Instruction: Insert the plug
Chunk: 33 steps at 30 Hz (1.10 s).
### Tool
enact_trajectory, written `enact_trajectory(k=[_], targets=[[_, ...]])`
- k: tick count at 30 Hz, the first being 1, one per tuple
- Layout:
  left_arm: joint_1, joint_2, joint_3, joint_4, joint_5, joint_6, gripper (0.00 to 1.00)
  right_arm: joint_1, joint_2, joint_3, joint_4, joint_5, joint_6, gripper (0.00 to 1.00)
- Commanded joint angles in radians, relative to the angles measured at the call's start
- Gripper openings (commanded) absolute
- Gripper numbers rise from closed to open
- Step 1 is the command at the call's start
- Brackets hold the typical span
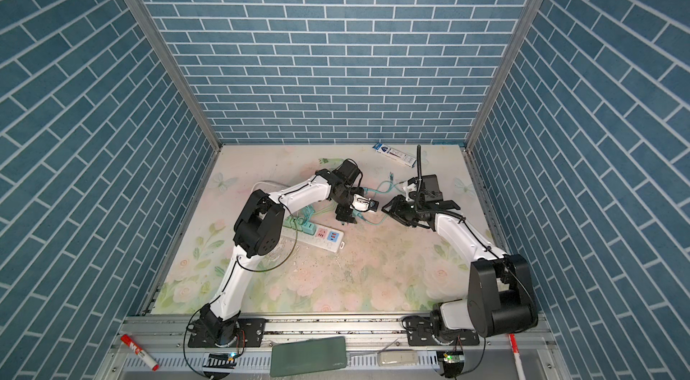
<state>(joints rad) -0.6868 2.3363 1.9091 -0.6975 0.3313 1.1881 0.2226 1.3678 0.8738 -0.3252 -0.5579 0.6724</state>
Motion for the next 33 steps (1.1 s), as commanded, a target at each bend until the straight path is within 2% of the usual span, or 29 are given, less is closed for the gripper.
enact_trajectory(k=[1,7,12,19,27,33], targets=[[0.007,0.033,0.040,-0.089,-0.001,0.027,0.91,-0.012,-0.028,-0.023,-0.001,-0.017,-0.012,0.42],[0.005,0.118,0.169,-0.183,0.003,0.038,0.90,-0.017,-0.027,-0.013,-0.004,-0.025,-0.020,0.42],[0.004,0.139,0.189,-0.177,0.005,0.038,0.90,-0.021,-0.026,-0.016,0.003,-0.026,-0.018,0.42],[0.004,0.222,0.335,-0.310,-0.034,0.057,0.82,-0.026,-0.043,-0.021,0.006,-0.031,-0.020,0.41],[0.023,0.222,0.326,-0.320,-0.055,0.073,0.81,-0.038,-0.084,-0.047,0.005,-0.022,-0.019,0.41],[0.033,0.180,0.255,-0.286,-0.045,0.100,0.81,-0.043,-0.085,-0.050,0.008,-0.020,-0.011,0.41]])
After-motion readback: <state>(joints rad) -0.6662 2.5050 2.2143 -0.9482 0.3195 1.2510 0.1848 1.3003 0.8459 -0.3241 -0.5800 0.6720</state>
